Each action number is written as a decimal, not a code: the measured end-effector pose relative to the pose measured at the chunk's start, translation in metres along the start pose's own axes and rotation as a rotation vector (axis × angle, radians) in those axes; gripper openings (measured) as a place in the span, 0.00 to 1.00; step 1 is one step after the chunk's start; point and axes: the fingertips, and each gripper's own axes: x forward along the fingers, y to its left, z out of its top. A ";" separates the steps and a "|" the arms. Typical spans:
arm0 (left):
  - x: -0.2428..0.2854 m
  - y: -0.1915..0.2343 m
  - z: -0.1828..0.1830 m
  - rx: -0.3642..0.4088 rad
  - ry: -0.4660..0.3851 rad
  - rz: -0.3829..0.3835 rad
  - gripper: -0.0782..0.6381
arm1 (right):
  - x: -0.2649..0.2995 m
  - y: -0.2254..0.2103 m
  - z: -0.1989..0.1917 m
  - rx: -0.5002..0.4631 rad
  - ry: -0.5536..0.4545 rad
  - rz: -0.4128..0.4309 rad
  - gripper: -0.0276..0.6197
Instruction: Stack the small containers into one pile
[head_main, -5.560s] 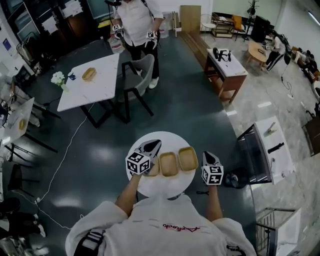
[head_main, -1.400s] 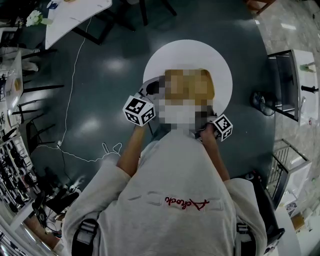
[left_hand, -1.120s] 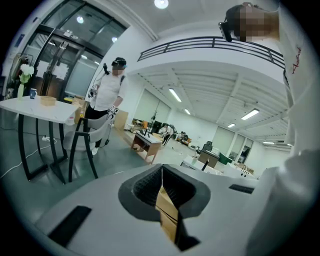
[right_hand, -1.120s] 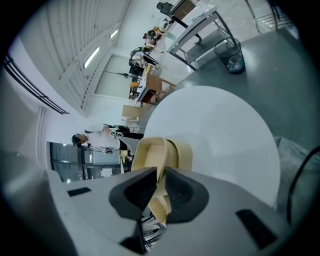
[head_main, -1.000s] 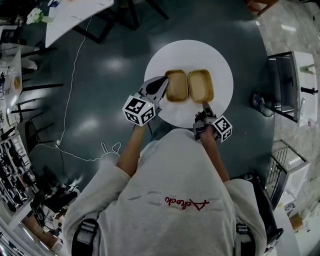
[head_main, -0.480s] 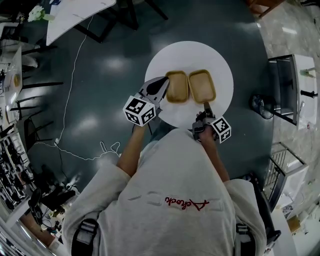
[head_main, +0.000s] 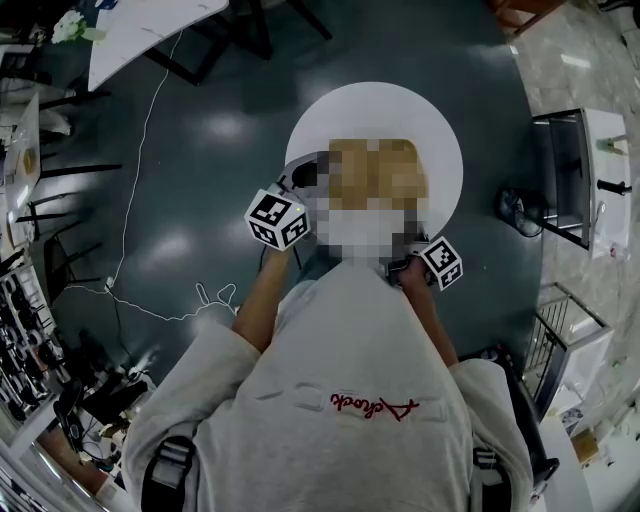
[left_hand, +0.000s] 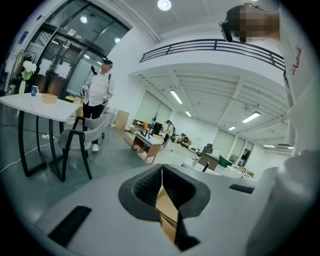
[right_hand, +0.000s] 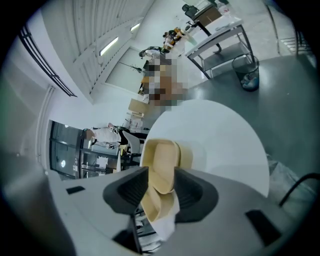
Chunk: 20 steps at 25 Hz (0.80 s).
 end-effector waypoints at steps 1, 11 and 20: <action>0.001 0.000 0.001 -0.001 -0.002 -0.001 0.12 | -0.001 0.001 0.000 -0.013 0.005 0.006 0.27; -0.001 0.001 -0.002 -0.015 -0.008 0.017 0.12 | 0.010 0.045 -0.010 -0.438 0.116 0.068 0.16; -0.018 0.012 -0.021 -0.051 -0.015 0.082 0.13 | 0.026 0.072 -0.057 -1.107 0.328 0.106 0.08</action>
